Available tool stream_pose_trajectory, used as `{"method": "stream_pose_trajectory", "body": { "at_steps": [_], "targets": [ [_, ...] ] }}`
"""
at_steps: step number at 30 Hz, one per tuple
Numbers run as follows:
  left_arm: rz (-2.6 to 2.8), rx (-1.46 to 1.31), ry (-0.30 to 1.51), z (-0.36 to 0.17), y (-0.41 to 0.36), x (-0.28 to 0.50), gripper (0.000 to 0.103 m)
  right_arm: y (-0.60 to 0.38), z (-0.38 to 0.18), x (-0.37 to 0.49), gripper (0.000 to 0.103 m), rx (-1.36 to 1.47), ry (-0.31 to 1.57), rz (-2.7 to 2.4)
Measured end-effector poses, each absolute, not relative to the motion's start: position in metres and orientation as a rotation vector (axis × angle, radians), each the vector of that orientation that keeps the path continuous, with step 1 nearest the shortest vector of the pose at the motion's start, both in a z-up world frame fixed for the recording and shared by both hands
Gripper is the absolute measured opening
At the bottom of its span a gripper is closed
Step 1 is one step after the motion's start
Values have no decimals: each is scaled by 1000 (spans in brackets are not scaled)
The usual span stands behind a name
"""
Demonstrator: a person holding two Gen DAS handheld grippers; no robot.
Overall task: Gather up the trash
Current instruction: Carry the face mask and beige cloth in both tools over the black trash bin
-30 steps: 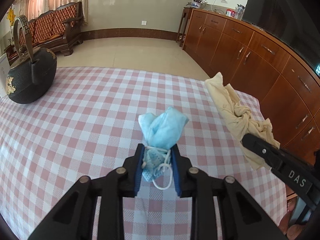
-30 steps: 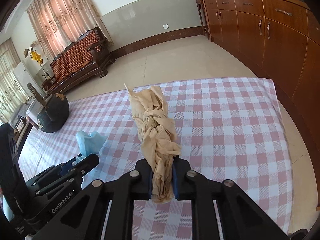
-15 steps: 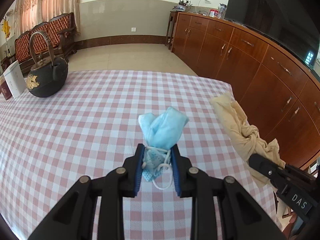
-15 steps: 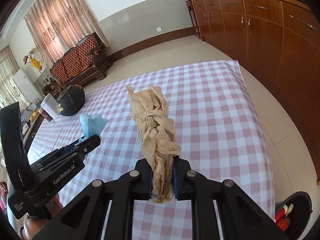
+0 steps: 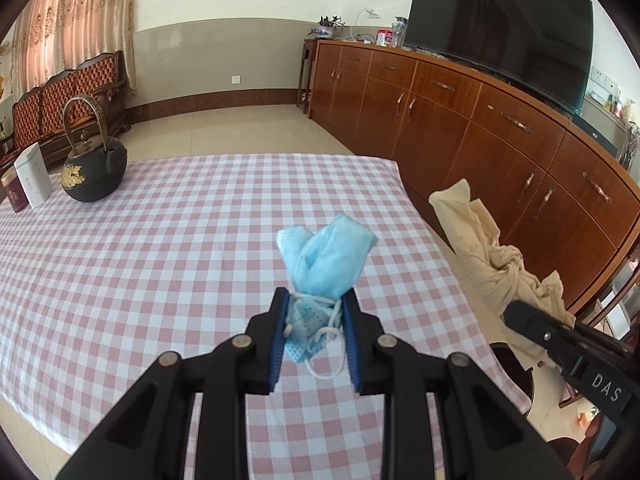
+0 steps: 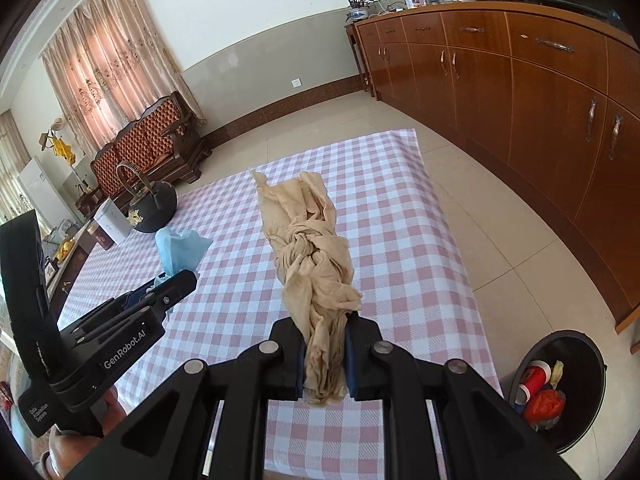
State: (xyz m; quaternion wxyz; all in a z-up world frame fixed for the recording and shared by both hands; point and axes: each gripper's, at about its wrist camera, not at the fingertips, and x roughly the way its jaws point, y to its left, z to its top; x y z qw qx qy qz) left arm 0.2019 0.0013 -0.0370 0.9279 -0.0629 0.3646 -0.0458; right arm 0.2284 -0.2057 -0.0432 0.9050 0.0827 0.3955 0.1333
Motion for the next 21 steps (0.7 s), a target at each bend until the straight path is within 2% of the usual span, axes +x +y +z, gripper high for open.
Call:
{"method": "stream_pose_trajectory", "body": {
  "at_steps": [9,21],
  "targets": [
    [-183,-80,719,-25,-42,164,27,-258,-33,174,16,213,781,182],
    [-357,-3,749,-35,-131,146,27,-353,-43,111,16,305,771,-2]
  ]
}}
